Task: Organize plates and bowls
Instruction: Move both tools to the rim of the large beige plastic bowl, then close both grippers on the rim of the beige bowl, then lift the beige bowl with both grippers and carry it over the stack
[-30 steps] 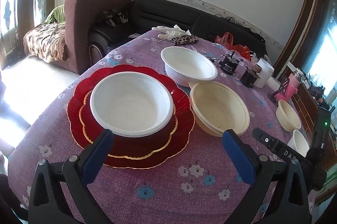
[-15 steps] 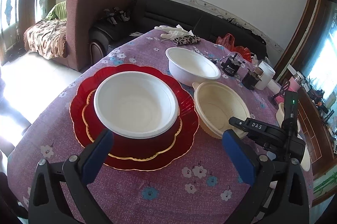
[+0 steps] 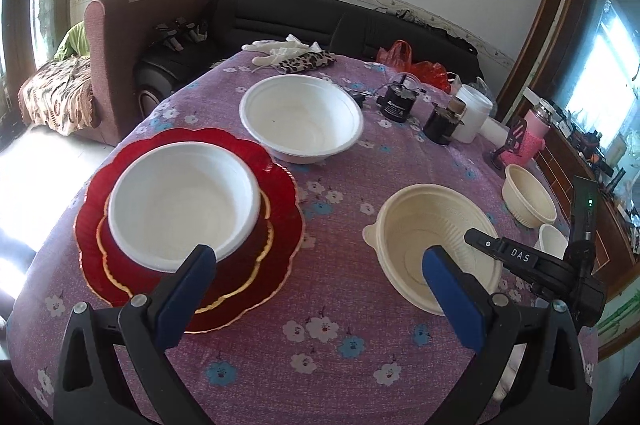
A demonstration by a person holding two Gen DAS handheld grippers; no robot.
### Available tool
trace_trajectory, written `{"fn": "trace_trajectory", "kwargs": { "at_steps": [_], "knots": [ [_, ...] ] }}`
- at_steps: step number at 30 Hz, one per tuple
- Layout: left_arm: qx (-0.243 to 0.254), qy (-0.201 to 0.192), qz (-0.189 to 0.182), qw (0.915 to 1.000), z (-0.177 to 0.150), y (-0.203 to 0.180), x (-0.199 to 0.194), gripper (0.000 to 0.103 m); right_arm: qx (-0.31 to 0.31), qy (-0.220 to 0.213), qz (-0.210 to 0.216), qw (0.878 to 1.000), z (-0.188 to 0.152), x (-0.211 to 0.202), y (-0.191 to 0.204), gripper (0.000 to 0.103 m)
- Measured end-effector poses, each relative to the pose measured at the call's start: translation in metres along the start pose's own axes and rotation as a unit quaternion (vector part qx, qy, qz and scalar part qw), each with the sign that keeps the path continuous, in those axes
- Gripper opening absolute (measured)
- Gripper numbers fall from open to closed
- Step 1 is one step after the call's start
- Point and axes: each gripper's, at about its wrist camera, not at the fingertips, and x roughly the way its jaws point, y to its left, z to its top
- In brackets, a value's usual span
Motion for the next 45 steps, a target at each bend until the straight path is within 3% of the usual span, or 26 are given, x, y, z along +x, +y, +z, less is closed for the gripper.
{"fn": "trace_trajectory", "kwargs": {
  "at_steps": [4, 13, 14, 18, 24, 29, 31, 32, 33, 45],
  "knots": [
    [0.026, 0.021, -0.007, 0.9994, 0.002, -0.029, 0.017, 0.103, 0.021, -0.002, 0.028, 0.999, 0.000, 0.001, -0.014, 0.014],
    [0.021, 0.070, -0.011, 0.9972, -0.003, -0.045, 0.052, 0.103, 0.009, -0.013, 0.017, 1.000, -0.006, 0.000, -0.015, 0.025],
    [0.021, 0.075, -0.010, 0.9969, -0.005, -0.045, 0.055, 0.100, 0.011, -0.013, 0.017, 1.000, -0.006, 0.000, -0.015, 0.027],
    [0.033, 0.101, -0.009, 0.9943, -0.007, -0.046, 0.068, 0.068, 0.009, -0.015, 0.016, 1.000, -0.006, -0.003, -0.015, 0.034],
    [0.008, 0.129, -0.013, 0.9915, -0.008, -0.044, 0.095, 0.068, -0.019, -0.015, -0.010, 1.000, -0.009, -0.001, -0.008, 0.034],
    [0.018, 0.130, -0.010, 0.9913, -0.009, -0.052, 0.110, 0.066, -0.036, -0.005, -0.029, 0.999, -0.011, 0.005, -0.005, 0.034],
    [0.028, 0.133, -0.014, 0.9906, -0.011, -0.057, 0.114, 0.033, -0.042, -0.003, -0.032, 0.999, -0.011, 0.006, -0.004, 0.031],
    [0.032, 0.142, -0.018, 0.9892, -0.013, -0.059, 0.117, 0.018, -0.043, -0.002, -0.030, 0.999, -0.012, 0.006, -0.004, 0.023],
    [0.029, 0.143, -0.025, 0.9889, -0.014, -0.059, 0.117, 0.015, -0.044, -0.002, -0.028, 0.999, -0.012, 0.006, -0.003, 0.020],
    [0.034, 0.077, -0.008, 0.9964, -0.007, -0.064, 0.071, 0.015, -0.055, -0.016, 0.019, 0.998, -0.015, 0.000, 0.007, 0.016]
  ]
}}
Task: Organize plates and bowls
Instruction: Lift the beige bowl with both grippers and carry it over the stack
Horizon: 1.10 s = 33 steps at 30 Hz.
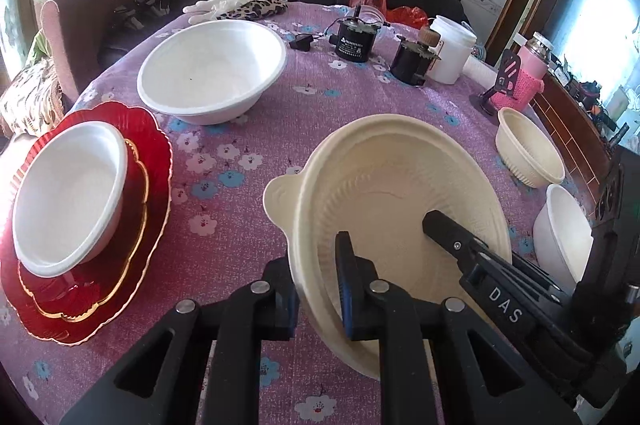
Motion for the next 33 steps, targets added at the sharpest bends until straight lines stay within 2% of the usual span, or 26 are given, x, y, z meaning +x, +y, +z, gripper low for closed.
{"fn": "trace_trajectory", "kwargs": {
  "at_steps": [4, 7, 12, 18, 22, 26, 33],
  "knots": [
    [-0.015, -0.007, -0.005, 0.9999, -0.002, 0.012, -0.015, 0.015, -0.014, -0.016, 0.018, 1.000, -0.002, -0.008, 0.014, 0.016],
    [-0.026, -0.024, 0.006, 0.9994, -0.002, 0.026, -0.031, 0.015, -0.029, -0.028, 0.028, 0.999, -0.003, -0.019, 0.034, 0.016],
    [-0.056, -0.049, 0.016, 0.9971, 0.001, 0.063, -0.059, 0.015, -0.059, -0.012, 0.048, 0.997, -0.004, -0.023, 0.077, 0.016],
    [-0.088, -0.061, 0.029, 0.9938, 0.009, 0.117, -0.081, 0.015, -0.076, 0.029, 0.073, 0.994, 0.005, 0.001, 0.133, 0.016],
    [-0.105, -0.059, 0.045, 0.9917, 0.018, 0.154, -0.084, 0.015, -0.105, 0.045, 0.071, 0.991, 0.014, 0.022, 0.176, 0.016],
    [-0.121, -0.060, 0.073, 0.9882, 0.027, 0.187, -0.080, 0.015, -0.125, 0.064, 0.067, 0.988, 0.017, 0.046, 0.214, 0.016],
    [-0.149, -0.045, 0.086, 0.9841, 0.034, 0.224, -0.062, 0.015, -0.161, 0.083, 0.050, 0.982, 0.012, 0.077, 0.249, 0.017]
  ]
}}
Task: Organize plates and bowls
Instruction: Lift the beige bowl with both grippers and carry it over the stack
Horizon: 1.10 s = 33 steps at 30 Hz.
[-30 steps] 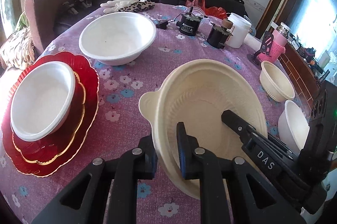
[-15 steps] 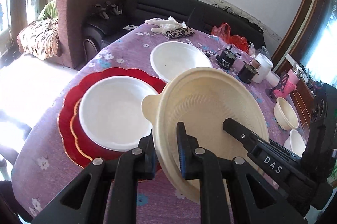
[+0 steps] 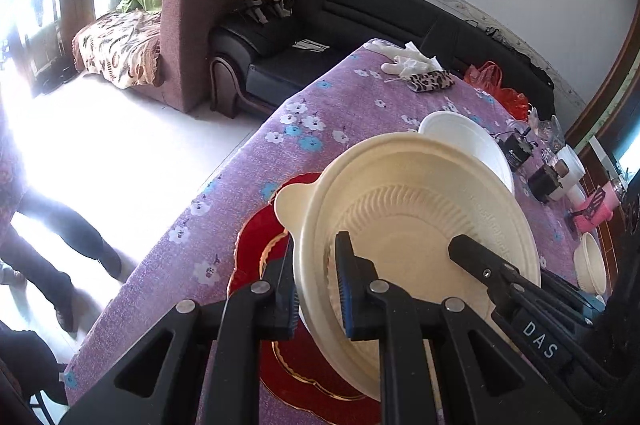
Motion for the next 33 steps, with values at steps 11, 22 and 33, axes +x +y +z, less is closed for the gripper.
{"fn": "trace_trajectory", "kwargs": {
  "at_steps": [11, 22, 33],
  "knots": [
    [0.009, 0.010, 0.014, 0.9998, -0.006, 0.004, 0.019, 0.015, -0.010, 0.013, -0.014, 1.000, 0.001, 0.025, -0.002, 0.017],
    [0.004, -0.022, 0.042, 0.9988, -0.005, 0.014, 0.007, 0.048, -0.057, -0.040, -0.056, 0.996, 0.000, 0.005, 0.013, 0.033],
    [-0.018, -0.041, 0.021, 0.9988, -0.010, 0.031, -0.020, 0.049, -0.015, -0.091, -0.084, 0.992, -0.001, -0.024, -0.010, 0.046]
  ]
}}
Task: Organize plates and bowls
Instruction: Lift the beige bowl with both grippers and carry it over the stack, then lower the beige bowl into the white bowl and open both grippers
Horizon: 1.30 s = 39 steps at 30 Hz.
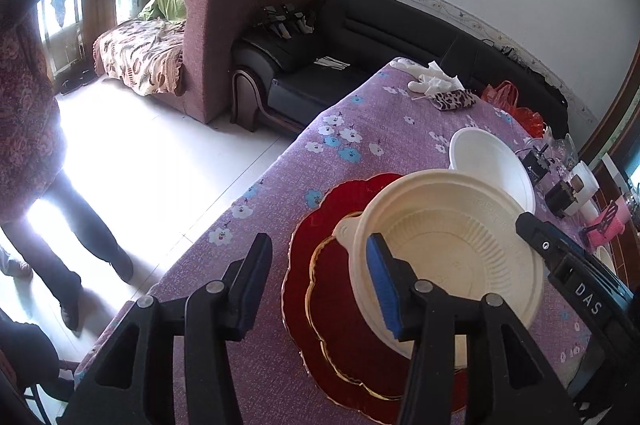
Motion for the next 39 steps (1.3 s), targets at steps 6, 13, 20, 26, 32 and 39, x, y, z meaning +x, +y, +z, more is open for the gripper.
{"fn": "trace_trajectory", "kwargs": {
  "at_steps": [6, 13, 20, 26, 32, 39],
  "knots": [
    [-0.015, -0.007, -0.017, 0.9997, -0.004, 0.007, -0.012, 0.053, 0.025, -0.002, 0.013, 1.000, -0.005, -0.013, -0.012, 0.022],
    [-0.011, -0.009, -0.024, 0.9996, -0.009, 0.003, -0.016, 0.054, 0.047, 0.036, 0.045, 0.997, -0.019, 0.010, -0.008, 0.011],
    [-0.015, -0.013, -0.028, 0.9994, -0.010, 0.005, -0.023, 0.054, 0.048, 0.032, 0.062, 0.996, -0.013, 0.002, -0.009, 0.012],
    [-0.015, -0.027, -0.030, 0.9991, -0.016, 0.001, -0.039, 0.061, 0.067, 0.016, 0.074, 0.995, -0.015, -0.018, -0.025, 0.018],
    [0.021, -0.076, -0.003, 0.9969, -0.028, -0.019, -0.069, 0.068, 0.087, 0.013, 0.075, 0.993, -0.033, -0.039, -0.049, 0.026],
    [0.061, -0.175, 0.020, 0.9824, -0.043, -0.056, -0.115, 0.100, 0.072, -0.008, 0.036, 0.997, -0.070, -0.078, -0.083, 0.045]
  ]
}}
